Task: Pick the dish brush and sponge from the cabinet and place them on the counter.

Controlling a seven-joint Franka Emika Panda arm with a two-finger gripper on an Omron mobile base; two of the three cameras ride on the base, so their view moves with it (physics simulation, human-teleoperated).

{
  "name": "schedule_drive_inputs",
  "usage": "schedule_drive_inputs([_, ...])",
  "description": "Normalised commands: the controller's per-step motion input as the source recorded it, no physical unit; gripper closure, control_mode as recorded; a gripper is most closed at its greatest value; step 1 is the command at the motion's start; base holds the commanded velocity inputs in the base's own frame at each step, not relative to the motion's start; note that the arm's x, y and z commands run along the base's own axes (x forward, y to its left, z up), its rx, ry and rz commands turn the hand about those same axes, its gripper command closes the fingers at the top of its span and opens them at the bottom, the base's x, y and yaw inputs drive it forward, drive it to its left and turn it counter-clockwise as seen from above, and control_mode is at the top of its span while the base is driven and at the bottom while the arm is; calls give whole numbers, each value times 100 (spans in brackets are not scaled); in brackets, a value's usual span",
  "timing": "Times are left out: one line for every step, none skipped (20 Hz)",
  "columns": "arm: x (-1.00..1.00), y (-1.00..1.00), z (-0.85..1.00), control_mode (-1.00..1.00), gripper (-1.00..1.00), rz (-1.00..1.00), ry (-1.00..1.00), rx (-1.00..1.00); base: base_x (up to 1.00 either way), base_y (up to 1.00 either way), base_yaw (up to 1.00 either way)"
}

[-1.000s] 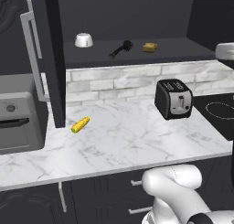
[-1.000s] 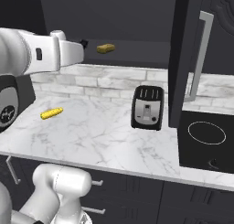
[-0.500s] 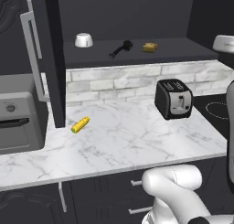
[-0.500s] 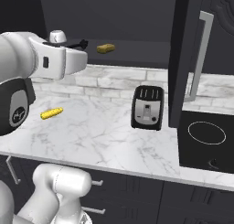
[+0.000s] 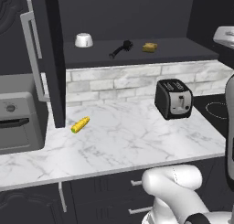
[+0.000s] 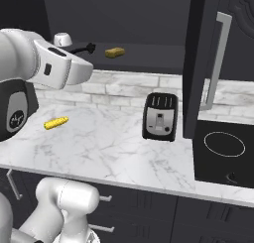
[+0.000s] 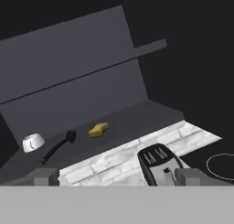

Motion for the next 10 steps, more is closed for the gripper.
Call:
schedule_drive_inputs([0,3,-6,-100,-100,-1,0,10,0,0,0])
schedule_drive_inputs([0,1,-6,-100,-100,0,0,9,0,0,0])
schedule_drive_inputs([0,2,-7,-100,-100,0,0,9,0,0,0])
schedule_drive_inputs([0,3,-11,-100,-100,0,0,10,0,0,0])
schedule_drive_inputs([0,11,-16,-100,-100,0,0,10,0,0,0])
schedule_drive_inputs([0,14,-19,-100,-100,0,0,10,0,0,0])
schedule_drive_inputs([0,19,-25,-100,-100,0,0,9,0,0,0])
schedule_drive_inputs([0,19,-32,-100,-100,0,0,7,0,0,0])
schedule_drive_inputs([0,22,-35,-100,-100,0,0,6,0,0,0])
schedule_drive_inputs([0,25,-29,-100,-100,0,0,4,0,0,0])
